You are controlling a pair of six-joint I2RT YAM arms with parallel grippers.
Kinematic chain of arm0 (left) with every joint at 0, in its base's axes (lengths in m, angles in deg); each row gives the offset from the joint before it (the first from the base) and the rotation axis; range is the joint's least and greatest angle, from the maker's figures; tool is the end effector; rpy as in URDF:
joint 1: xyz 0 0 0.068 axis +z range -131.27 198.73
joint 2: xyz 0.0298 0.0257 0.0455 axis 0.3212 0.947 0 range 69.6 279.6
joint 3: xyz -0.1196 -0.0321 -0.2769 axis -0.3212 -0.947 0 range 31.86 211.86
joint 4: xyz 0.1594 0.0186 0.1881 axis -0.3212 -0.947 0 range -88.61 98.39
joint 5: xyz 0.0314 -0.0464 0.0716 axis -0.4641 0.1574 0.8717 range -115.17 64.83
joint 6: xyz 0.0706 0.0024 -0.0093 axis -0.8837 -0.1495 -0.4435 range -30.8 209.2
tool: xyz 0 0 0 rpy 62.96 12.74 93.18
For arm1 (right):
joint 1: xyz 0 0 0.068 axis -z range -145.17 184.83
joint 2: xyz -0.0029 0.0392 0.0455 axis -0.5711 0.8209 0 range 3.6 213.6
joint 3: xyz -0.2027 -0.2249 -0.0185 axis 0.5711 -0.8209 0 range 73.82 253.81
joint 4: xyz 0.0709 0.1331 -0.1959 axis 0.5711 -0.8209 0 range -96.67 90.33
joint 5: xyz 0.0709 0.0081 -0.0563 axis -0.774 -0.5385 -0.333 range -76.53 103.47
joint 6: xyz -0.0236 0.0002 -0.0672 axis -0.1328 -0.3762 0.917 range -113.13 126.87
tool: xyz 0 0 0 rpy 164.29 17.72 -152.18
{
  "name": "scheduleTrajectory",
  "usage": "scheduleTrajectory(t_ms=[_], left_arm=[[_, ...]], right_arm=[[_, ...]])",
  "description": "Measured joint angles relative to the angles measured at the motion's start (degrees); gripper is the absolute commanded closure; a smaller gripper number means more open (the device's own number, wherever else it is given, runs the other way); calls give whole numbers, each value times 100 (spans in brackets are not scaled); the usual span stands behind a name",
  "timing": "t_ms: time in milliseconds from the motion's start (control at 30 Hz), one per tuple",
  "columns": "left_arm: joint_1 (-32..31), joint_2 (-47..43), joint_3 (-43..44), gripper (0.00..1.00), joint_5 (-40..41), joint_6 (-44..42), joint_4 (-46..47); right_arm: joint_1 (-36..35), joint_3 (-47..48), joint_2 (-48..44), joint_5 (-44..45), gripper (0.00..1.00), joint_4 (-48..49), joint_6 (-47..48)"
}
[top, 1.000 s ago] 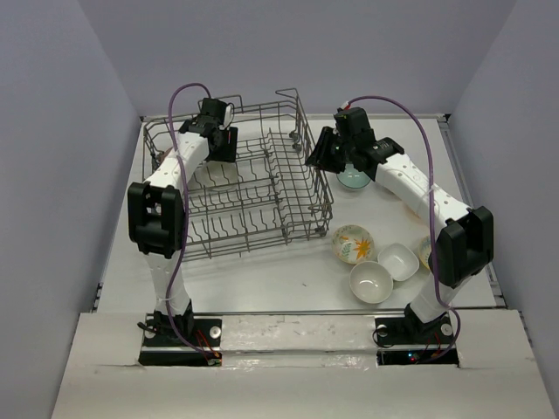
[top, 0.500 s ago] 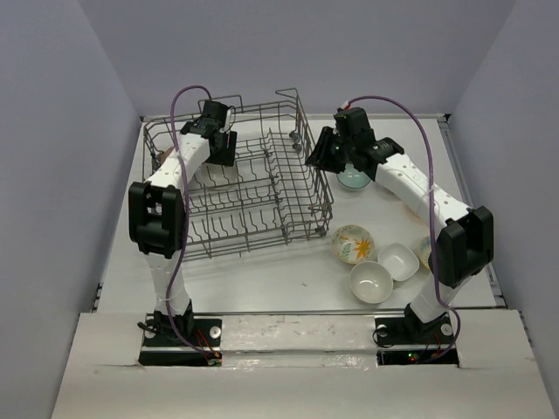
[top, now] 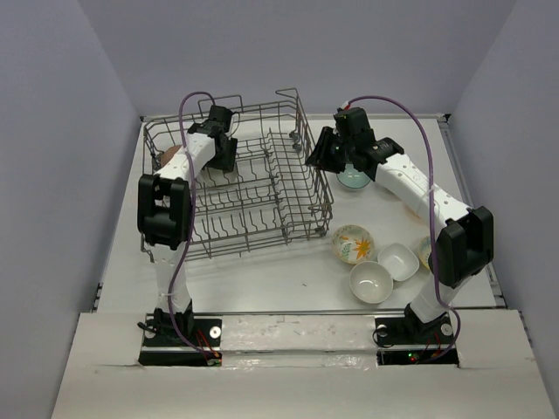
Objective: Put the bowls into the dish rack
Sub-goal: Pick up the bowl from the dish rack.
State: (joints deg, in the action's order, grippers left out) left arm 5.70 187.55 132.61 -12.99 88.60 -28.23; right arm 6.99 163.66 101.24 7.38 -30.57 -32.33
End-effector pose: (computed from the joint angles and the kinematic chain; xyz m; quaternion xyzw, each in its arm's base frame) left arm 0.4638 -0.0946 0.2579 0.0796 0.9424 0.0669 0.3178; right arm 0.3493 0.1914 0.3518 0.0662 0.8980 0.2786 0.3340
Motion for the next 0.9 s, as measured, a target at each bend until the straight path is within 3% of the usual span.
scheduleTrajectory(t_ms=[300,667,900], left_arm=[[2,260,442,26,120,116,-232],[125,-498,264,25,400,122,-48],[273,-350,254,26,411,127,9]], right_arm=[[0,0,-2,46,88,7,37],[-2,0,-2,46,88,9,44],[-4,0,-2,50,88,9,46]])
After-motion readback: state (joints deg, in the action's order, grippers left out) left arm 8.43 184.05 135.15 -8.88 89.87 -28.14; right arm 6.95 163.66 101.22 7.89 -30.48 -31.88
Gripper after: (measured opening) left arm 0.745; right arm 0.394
